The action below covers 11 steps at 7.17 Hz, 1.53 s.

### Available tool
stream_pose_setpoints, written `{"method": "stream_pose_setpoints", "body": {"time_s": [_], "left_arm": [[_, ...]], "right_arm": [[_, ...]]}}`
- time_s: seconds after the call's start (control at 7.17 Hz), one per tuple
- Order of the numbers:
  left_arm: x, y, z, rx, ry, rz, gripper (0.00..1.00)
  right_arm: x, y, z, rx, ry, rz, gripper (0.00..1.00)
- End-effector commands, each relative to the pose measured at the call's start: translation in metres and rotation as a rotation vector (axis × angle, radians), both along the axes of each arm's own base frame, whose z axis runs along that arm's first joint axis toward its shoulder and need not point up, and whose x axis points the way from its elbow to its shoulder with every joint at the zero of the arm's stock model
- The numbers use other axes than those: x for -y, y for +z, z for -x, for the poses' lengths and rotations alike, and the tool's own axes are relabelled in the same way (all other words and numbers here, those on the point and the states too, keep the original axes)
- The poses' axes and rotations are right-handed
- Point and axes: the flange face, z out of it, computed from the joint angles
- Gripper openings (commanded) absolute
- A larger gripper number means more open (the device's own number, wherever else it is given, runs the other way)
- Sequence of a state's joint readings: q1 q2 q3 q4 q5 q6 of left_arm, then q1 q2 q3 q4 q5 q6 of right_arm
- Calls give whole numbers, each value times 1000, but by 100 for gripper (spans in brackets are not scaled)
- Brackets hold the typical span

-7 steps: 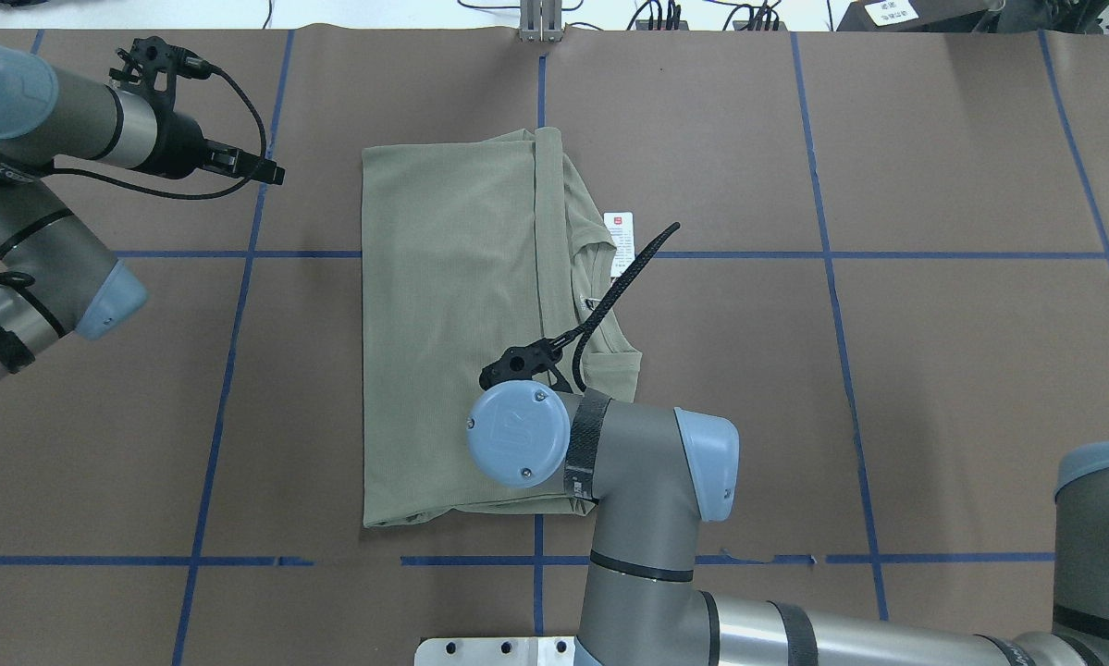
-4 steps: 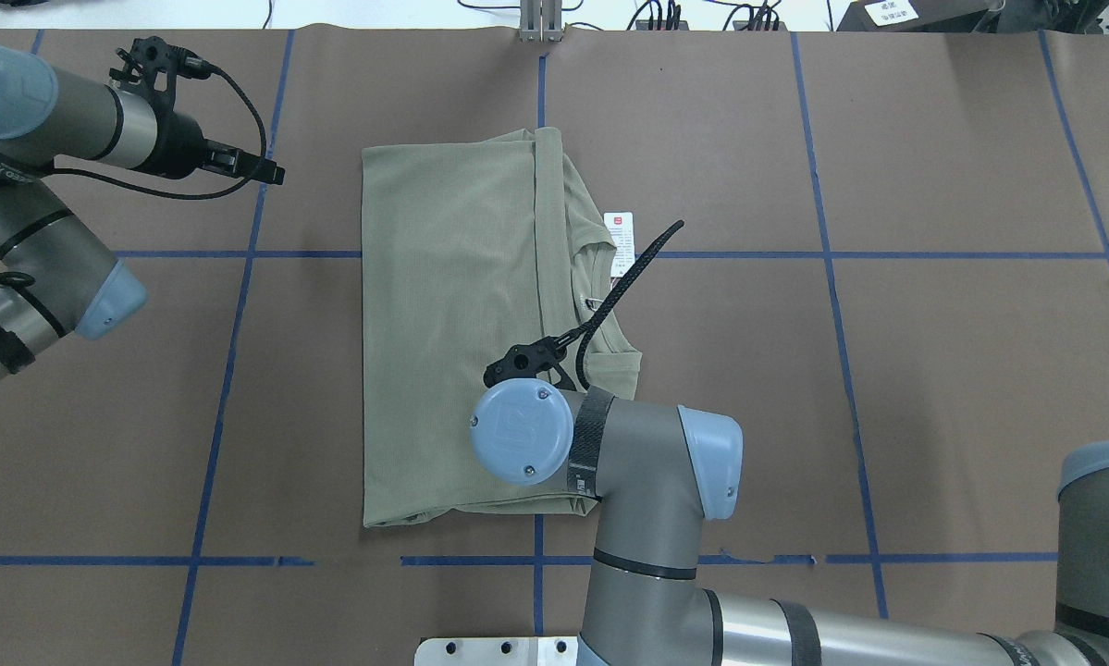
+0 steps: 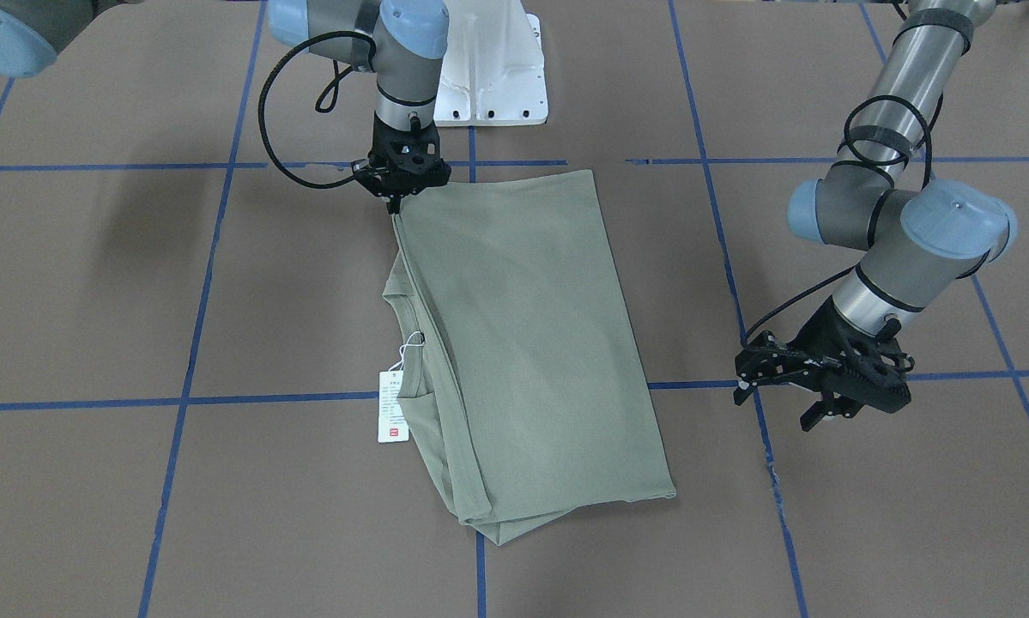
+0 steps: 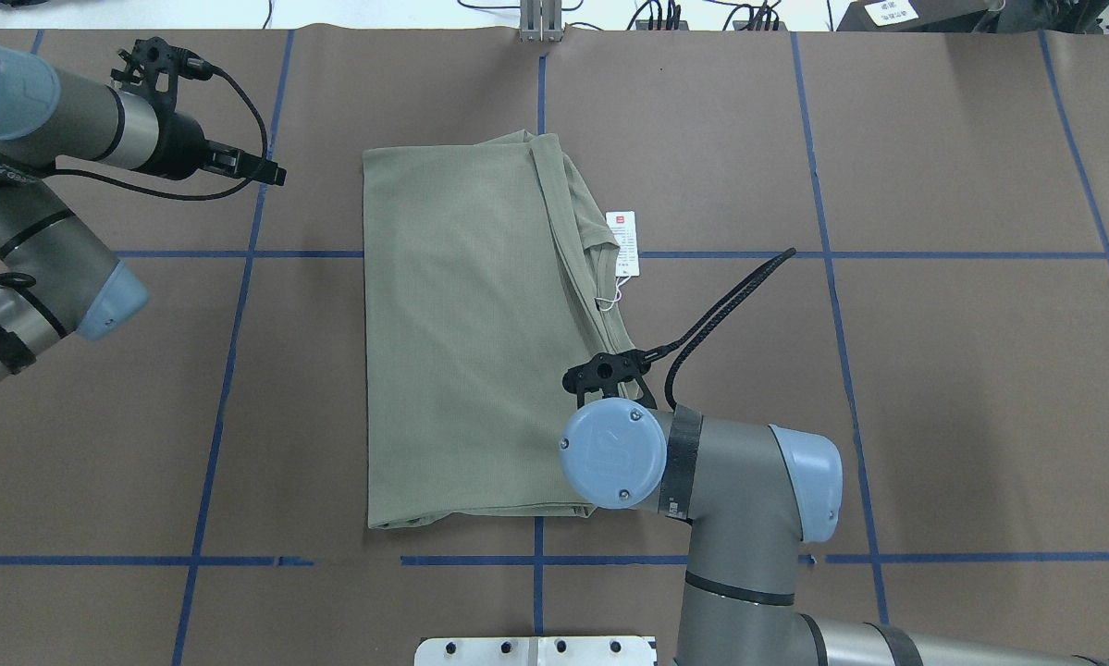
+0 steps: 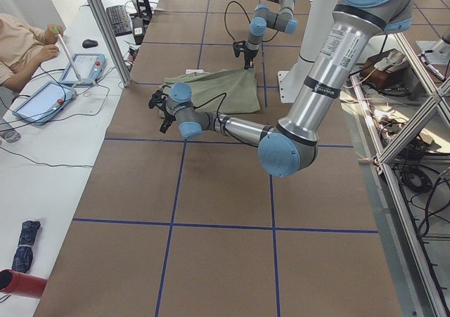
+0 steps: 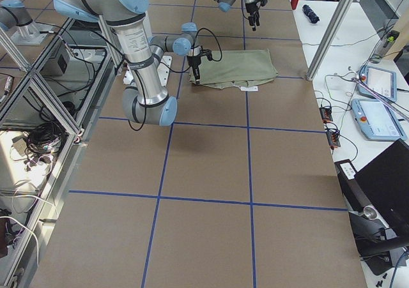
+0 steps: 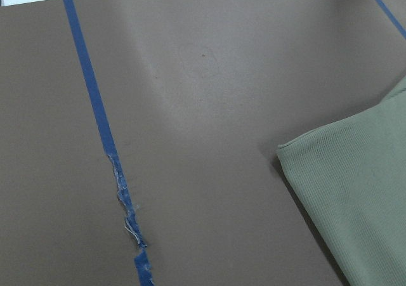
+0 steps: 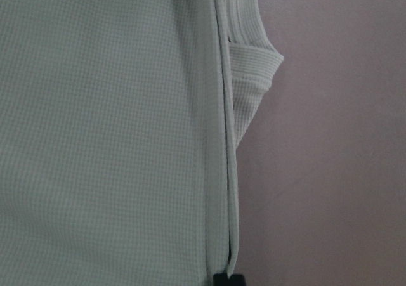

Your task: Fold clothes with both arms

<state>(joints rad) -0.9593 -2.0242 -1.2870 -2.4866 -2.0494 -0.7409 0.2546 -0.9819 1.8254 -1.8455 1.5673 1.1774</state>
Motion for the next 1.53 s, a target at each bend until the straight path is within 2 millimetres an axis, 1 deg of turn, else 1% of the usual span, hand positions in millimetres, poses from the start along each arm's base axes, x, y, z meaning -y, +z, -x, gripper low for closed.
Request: {"method": "stream_pose_setpoints", "body": {"time_s": [0.0,0.14,0.28,0.42,0.56,0.7,0.84,0.98,1.12,1.39], "left_arm": [[0,0,0,0,1,-1,100],[0,0,0,0,1,-2,100],[0,0,0,0,1,-1,100],[0,-2,-1,-2,2,-1,100],[0,-2,-1,-2,2,-1,100],[0,0,-1,-1,2,0,100],[0,0,-1,-1,2,0,100],[0,0,-1,-1,2,0,100],[0,0,-1,-1,2,0,100],[0,0,-1,-1,2,0,100]], "right_arm": [[-8,1,6,38,50,4,100],[14,-5,-2,99,74,-23,100],[45,-11,-13,115,91,-54,100],[80,-14,-25,121,97,-93,100],[127,-31,-20,137,115,-92,100],[177,-42,-8,115,117,-85,100],[213,-38,-2,95,89,-92,100],[230,-32,7,97,91,-81,100],[235,-30,15,84,88,-74,100],[233,-25,21,70,67,-71,100]]}}
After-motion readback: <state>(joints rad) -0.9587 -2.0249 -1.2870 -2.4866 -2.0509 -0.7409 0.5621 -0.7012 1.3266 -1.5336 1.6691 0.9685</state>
